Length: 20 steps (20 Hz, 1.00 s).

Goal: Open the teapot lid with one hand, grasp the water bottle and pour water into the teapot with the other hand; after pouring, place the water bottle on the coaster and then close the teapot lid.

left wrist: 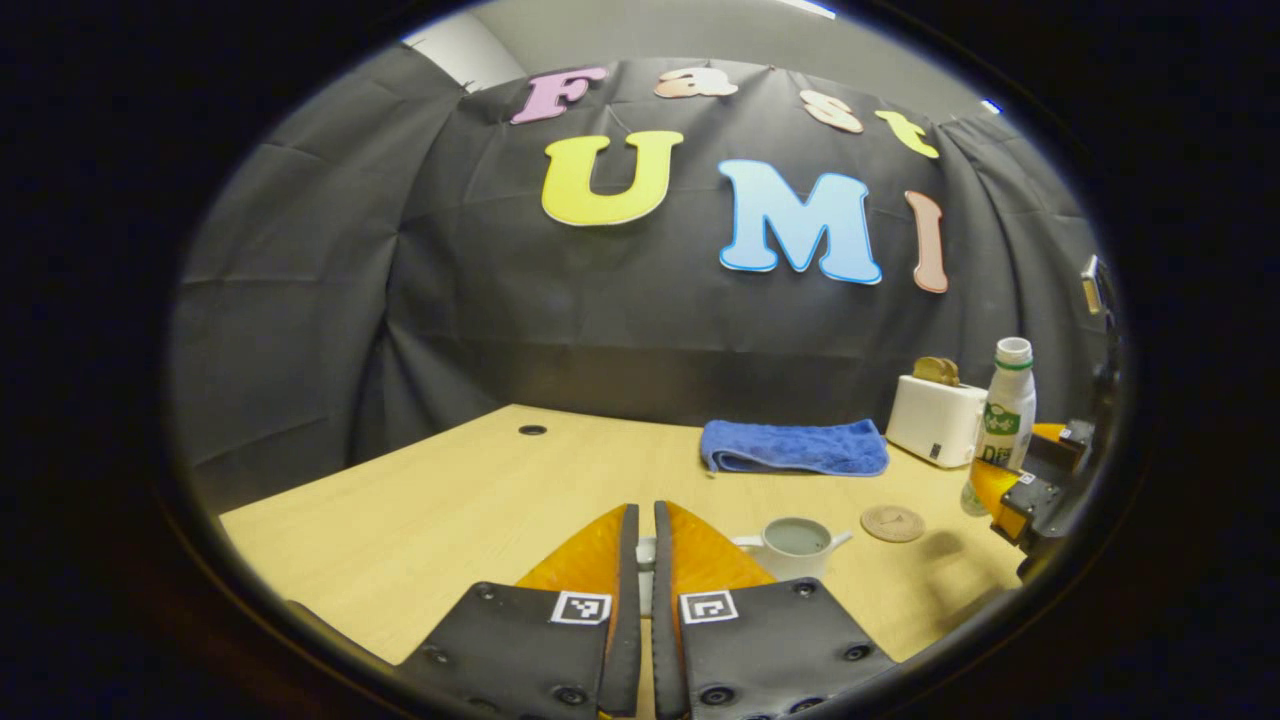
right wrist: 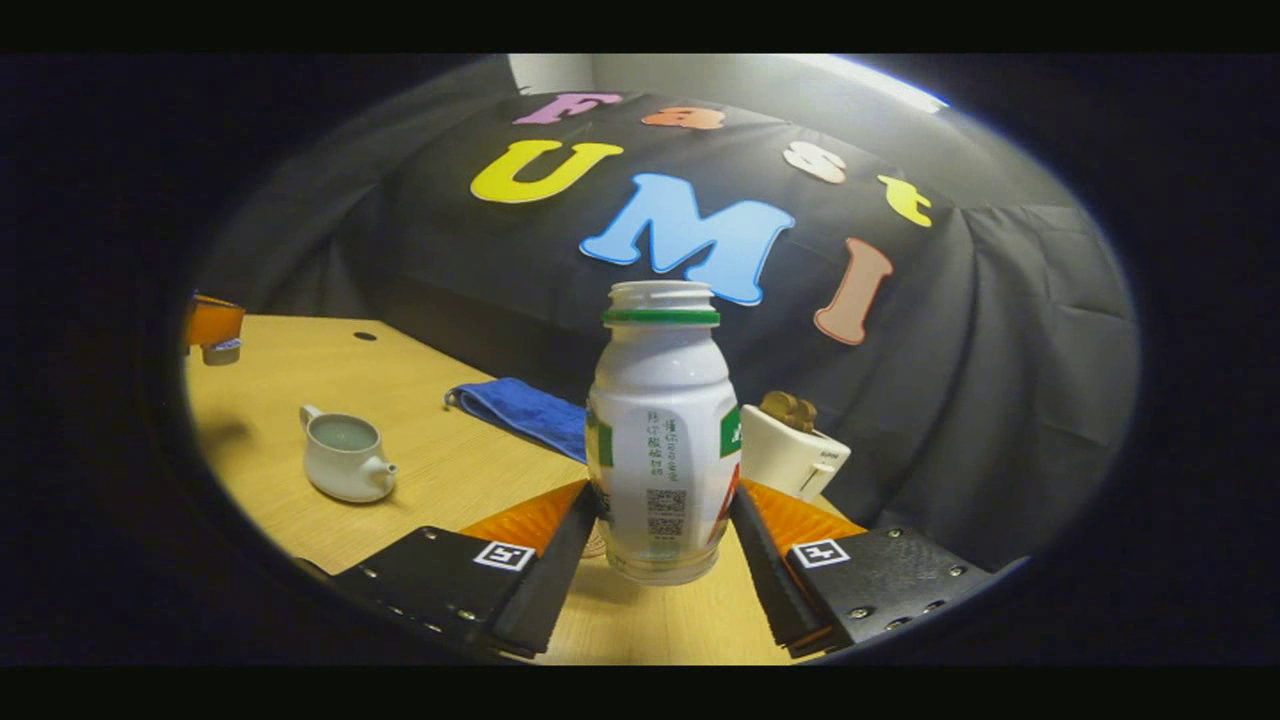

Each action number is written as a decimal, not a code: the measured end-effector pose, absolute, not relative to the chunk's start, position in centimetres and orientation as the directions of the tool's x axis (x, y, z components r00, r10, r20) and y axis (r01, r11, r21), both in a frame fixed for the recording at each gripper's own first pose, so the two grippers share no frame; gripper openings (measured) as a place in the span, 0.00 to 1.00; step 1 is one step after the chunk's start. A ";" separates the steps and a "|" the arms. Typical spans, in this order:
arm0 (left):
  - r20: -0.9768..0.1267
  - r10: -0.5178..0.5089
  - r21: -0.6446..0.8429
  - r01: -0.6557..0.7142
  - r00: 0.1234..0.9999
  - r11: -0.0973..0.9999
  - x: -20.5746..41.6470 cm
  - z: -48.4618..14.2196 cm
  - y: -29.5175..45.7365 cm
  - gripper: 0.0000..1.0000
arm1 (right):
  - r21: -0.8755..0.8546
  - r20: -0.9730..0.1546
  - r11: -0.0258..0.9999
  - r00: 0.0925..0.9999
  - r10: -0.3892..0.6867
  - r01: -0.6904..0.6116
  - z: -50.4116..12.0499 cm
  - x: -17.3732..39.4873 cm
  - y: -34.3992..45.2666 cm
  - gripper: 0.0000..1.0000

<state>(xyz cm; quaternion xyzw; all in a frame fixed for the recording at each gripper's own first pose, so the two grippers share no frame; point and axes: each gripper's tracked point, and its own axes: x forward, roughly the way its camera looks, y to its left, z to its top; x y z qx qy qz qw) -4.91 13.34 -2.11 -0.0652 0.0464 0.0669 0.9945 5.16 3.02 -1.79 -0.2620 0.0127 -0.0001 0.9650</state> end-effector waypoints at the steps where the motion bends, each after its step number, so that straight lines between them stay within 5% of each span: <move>1: -0.101 0.128 -0.127 -0.141 0.987 0.982 -4.9 -2.2 13.4 0.11 | -0.544 -0.016 0.839 1.000 -0.011 0.001 -1.5 5.3 3.2 0.78; 20: -0.114 0.171 -0.143 -0.187 0.979 0.972 -6.0 -3.0 16.6 0.15 | -0.945 0.004 0.328 1.000 0.016 -0.002 -3.3 7.2 8.6 0.78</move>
